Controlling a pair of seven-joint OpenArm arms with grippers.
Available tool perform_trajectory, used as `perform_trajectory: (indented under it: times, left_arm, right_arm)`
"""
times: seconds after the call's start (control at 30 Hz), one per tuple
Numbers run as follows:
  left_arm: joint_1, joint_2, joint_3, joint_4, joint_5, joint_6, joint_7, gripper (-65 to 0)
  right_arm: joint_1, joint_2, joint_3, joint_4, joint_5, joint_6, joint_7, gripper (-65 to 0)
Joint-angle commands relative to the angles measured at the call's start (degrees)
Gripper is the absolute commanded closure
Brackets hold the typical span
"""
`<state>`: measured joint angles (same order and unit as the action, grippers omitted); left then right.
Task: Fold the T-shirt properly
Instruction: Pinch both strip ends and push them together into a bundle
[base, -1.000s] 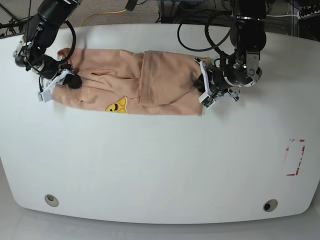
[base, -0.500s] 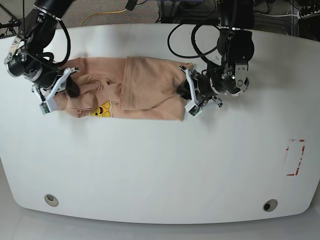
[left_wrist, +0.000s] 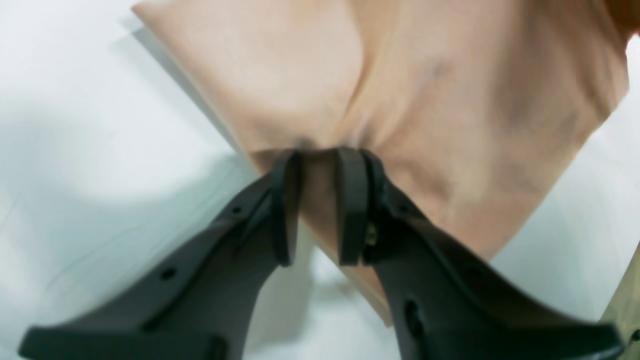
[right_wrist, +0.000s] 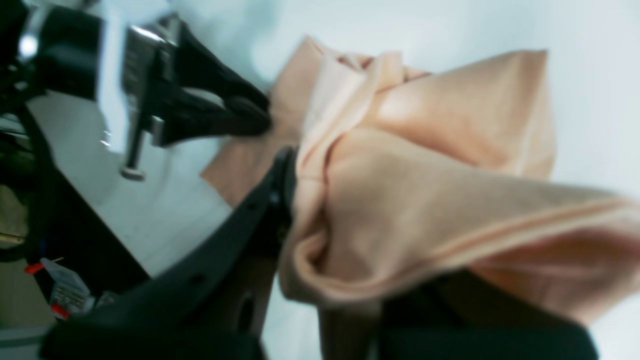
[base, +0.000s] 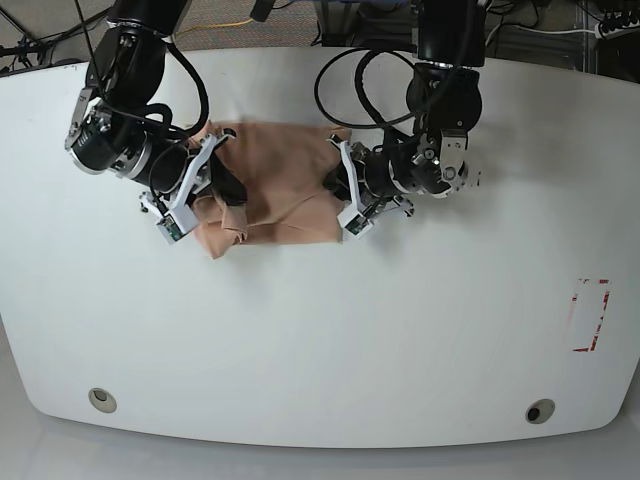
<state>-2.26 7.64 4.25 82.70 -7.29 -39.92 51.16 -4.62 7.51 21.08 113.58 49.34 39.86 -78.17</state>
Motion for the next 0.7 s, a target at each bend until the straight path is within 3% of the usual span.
perform_trajectory:
  times: [0.0,0.33,0.43,0.57,0.67]
  left_arm:
    - [-0.33,0.67,0.19,0.51,0.04,-0.08,0.58,-10.7]
    - [-0.16,0.32,-0.08,0.51,-0.05,-0.08,0.58,-10.7]
    - [-0.16,0.32,-0.16,0.6,-0.14,-0.08,0.58,-10.7]
    - [-0.16,0.32,-0.16,0.95,-0.23,-0.08,0.58,-10.7]
    - [-0.16,0.32,-0.16,0.6,-0.14,-0.08,0.58,-10.7]
  right_arm:
    - [1.94,-1.13,-0.91,0.84,0.72,0.14,1.2,0.0]
    - [3.88,-3.51,-6.09,-0.57,-3.76,0.14,1.47,0.0]
    - [4.4,-3.51,-8.11,-1.98,-3.76,0.14,3.93,0.0]
    - [4.4,-2.45,-10.05,-4.52,-3.76,0.14,6.48,-13.2]
    - [4.75,-1.75,-11.37,-6.46,-3.76,0.14,6.92,-33.3]
